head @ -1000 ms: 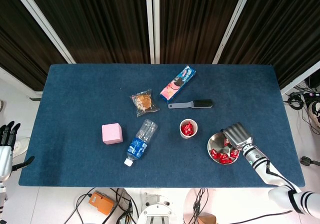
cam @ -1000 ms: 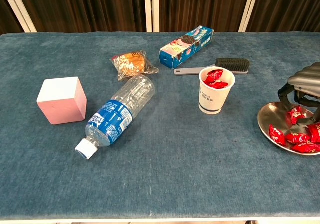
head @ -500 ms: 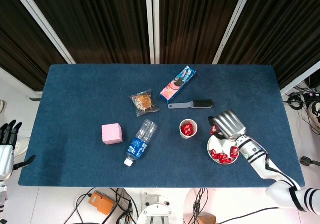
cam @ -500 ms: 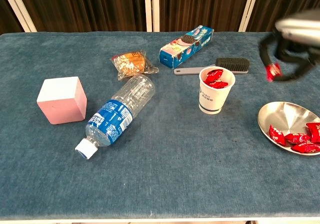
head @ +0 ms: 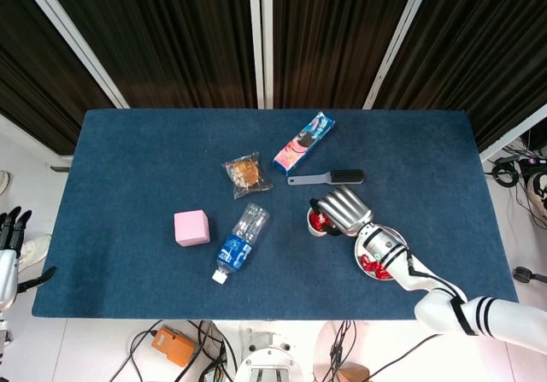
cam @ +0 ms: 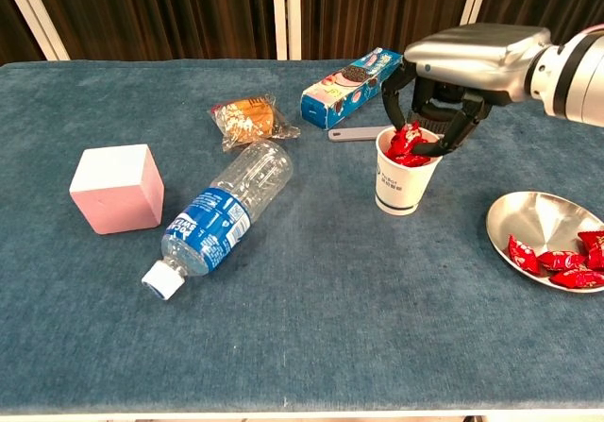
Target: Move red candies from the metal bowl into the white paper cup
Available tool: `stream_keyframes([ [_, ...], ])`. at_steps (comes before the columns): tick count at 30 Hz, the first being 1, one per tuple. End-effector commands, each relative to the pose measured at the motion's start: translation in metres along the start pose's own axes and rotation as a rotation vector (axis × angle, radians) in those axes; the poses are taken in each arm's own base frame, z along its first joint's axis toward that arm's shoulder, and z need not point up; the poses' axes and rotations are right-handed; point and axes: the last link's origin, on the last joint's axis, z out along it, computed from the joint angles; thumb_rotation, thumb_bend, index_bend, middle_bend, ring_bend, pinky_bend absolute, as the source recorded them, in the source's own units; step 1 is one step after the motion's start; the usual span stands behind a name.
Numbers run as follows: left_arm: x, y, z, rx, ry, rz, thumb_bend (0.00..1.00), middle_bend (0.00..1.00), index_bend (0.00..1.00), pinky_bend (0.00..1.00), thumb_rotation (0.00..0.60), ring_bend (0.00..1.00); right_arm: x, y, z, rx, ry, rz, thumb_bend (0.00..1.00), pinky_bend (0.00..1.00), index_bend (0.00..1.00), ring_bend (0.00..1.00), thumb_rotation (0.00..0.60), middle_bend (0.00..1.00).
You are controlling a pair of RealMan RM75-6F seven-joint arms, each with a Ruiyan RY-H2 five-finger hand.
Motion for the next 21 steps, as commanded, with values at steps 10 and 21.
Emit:
stream_keyframes([
  [10, -0.002, 0.000, 0.001, -0.002, -0.002, -0.004, 0.01, 0.00, 0.00, 0.00, 0.600, 0.00, 0.001, 0.004, -0.005, -0.015, 0.001, -0.015, 0.44, 1.00, 0.44, 1.00, 0.600, 0.93],
  [21, 0.000, 0.001, 0.003, -0.009, 0.002, -0.003, 0.01, 0.00, 0.00, 0.00, 0.600, 0.00, 0.023, 0.036, -0.049, -0.113, 0.095, -0.012, 0.44, 1.00, 0.42, 0.99, 0.600, 0.93],
])
